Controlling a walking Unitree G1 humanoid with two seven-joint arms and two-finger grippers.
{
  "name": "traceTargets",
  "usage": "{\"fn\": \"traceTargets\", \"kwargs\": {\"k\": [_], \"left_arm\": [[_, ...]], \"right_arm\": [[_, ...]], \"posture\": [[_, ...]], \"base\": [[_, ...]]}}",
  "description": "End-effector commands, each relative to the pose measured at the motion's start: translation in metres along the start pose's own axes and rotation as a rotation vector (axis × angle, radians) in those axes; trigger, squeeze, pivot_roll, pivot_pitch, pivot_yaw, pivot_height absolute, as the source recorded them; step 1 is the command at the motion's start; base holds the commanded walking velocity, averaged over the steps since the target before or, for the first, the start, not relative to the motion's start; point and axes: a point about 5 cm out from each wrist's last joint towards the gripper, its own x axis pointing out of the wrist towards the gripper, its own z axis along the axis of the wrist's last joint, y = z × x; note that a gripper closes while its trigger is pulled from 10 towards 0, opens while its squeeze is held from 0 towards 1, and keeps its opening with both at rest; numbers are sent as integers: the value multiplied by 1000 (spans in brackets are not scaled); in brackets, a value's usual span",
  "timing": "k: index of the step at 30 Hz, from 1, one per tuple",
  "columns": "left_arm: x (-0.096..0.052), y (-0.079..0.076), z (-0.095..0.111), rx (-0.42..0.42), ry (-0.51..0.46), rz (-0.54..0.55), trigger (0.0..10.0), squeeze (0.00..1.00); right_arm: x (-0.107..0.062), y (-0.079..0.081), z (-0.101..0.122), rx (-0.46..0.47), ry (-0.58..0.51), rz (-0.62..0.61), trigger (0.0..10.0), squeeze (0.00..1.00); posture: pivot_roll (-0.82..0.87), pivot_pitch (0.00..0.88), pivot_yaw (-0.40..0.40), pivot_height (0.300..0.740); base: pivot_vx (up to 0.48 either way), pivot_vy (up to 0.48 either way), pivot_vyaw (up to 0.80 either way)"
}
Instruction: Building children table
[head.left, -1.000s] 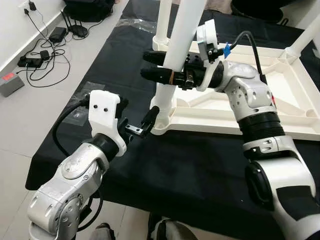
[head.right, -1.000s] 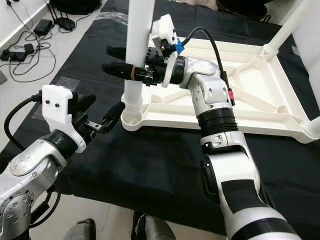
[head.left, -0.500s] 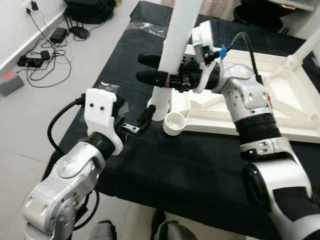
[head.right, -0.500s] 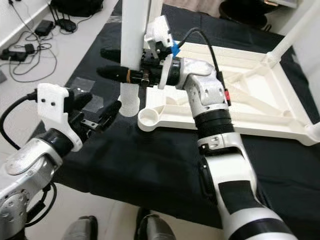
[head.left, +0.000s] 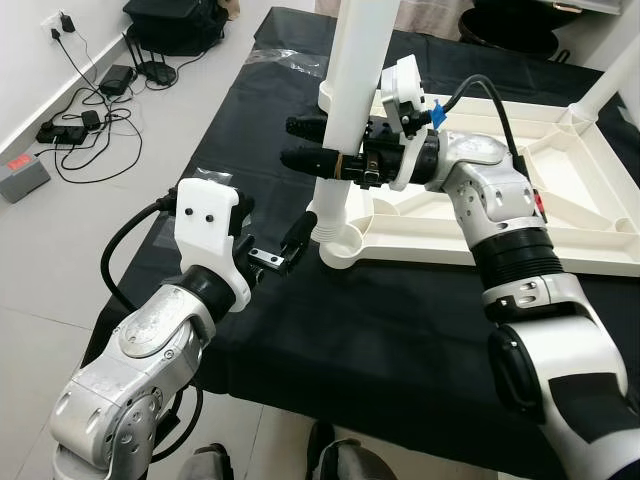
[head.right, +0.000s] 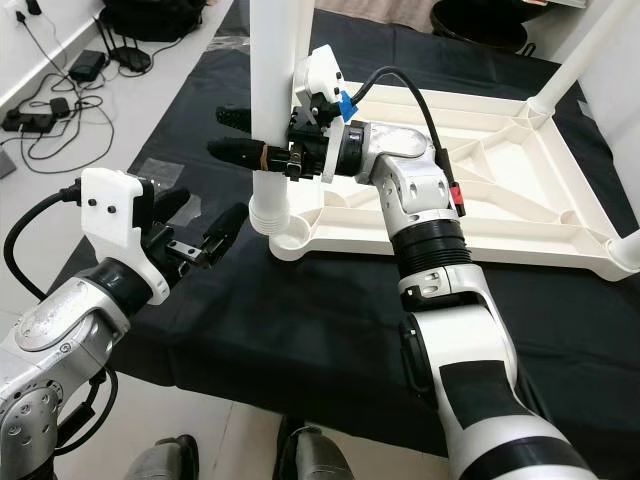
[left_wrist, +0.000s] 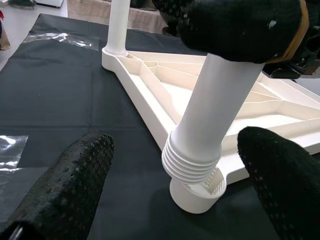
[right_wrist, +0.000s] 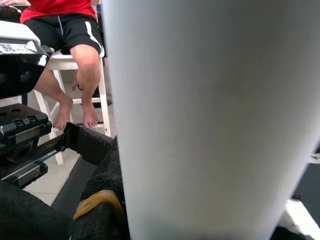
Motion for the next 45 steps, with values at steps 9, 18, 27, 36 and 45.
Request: {"fn": "traceTargets", "kwargs": {"k": [9,18,27,36,45], "left_arm": [[-4,-5,0,-1,5,-15,10000,0],[-4,-4,2,4,1,-11,10000,0],[-4,-3,1,5,3,-7,10000,0],[-4,-2,2,6,0,-6,10000,0],[-4,-3,3,6,1,-6,10000,0]], "right_arm": [[-17,-3,-5,-45,53,12,10000,0],[-27,-2,-8,12,39,35,10000,0],[-34,7,-10,73,27,136,10000,0],[-22,20,-24,91,45,196,10000,0],[-19,19,-25,83,56,173,10000,0]], "posture": [[53,286,-140,740],[56,293,-135,740],[54,289,-133,740],[60,290,-137,740],[59,296,-140,740]], "base": [[0,0,0],[0,0,0],[0,0,0],[0,0,0],[0,0,0]]}}
